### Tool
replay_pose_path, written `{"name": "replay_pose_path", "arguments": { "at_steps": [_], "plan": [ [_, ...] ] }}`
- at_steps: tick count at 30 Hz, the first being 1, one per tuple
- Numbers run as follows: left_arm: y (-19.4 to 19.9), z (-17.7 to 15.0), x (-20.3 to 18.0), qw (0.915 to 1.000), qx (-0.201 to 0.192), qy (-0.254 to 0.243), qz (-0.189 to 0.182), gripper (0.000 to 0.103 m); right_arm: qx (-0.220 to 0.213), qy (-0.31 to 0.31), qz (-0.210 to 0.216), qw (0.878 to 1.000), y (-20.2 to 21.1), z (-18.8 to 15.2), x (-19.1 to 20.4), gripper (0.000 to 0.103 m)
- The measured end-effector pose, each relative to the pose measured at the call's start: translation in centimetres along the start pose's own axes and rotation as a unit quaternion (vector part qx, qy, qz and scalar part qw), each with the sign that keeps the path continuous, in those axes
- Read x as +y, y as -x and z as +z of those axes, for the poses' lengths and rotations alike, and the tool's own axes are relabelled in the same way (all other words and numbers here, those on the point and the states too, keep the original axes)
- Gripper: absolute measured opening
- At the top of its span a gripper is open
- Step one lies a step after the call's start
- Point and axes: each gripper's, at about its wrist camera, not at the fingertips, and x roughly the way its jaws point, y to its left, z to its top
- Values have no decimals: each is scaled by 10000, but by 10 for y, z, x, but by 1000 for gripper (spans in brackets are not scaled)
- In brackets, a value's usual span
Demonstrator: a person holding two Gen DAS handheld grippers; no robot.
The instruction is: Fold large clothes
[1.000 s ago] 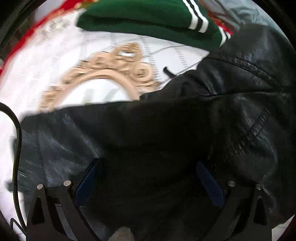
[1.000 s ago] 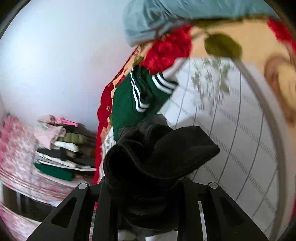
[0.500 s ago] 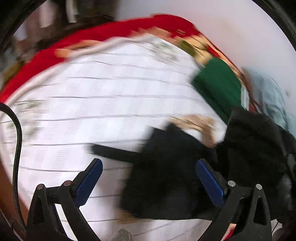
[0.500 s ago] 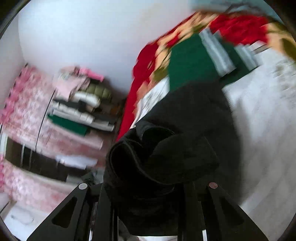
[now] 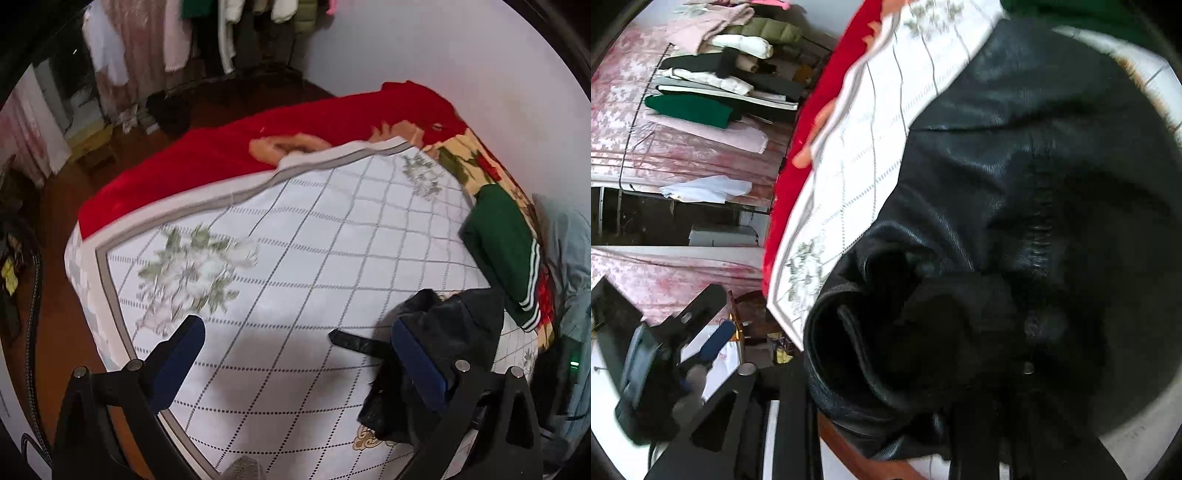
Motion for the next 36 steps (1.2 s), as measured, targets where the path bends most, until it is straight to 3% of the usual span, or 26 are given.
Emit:
{"name": "replay_pose_path", "arguments": {
  "at_steps": [3, 5, 6, 10, 12, 17, 21, 25, 31, 33, 34, 35, 36],
  "plan": [
    [9, 11, -21, 9995, -32, -200, -261, 103, -196, 24, -137, 9997, 47, -8, 5, 57],
    [10, 16, -40, 9983, -16, -367, -449, 103, -552, -40, -141, 9984, 83, -18, -1, 77],
    [8, 18, -46, 9979, -6, -414, -492, 103, -660, -31, -205, 9976, 94, -18, -2, 79],
    [-3, 19, -74, 9954, 81, -725, -620, 103, -871, -9, -603, 9944, 129, -25, -6, 79],
    [-12, 18, -82, 9945, 173, -833, -616, 103, -787, -46, -1151, 9902, 131, -20, -18, 79],
    [-70, -1, -107, 9886, 494, -1411, -163, 103, -181, -155, -2505, 9678, 80, 6, -59, 77],
    [-127, -26, -121, 9756, 949, -1970, 216, 103, 454, -174, -2725, 9609, 30, 31, -91, 77],
    [-169, -46, -124, 9601, 1371, -2403, 408, 103, 526, 27, -3012, 9521, 13, 40, -89, 80],
    [-180, -43, -121, 9578, 1572, -2380, 360, 103, 754, -264, -3090, 9477, -11, 50, -103, 82],
    [-167, -35, -122, 9598, 1523, -2336, 311, 103, 820, -395, -2979, 9503, -1, 53, -99, 78],
    [-157, -30, -122, 9622, 1421, -2310, 253, 103, 582, -376, -2893, 9547, 17, 54, -93, 58],
    [-148, -26, -123, 9640, 1327, -2295, 210, 103, 372, -330, -2848, 9573, 32, 57, -88, 32],
    [-141, -23, -123, 9655, 1236, -2286, 186, 103, 118, -388, -2686, 9624, 50, 58, -83, 28]
  ]
}}
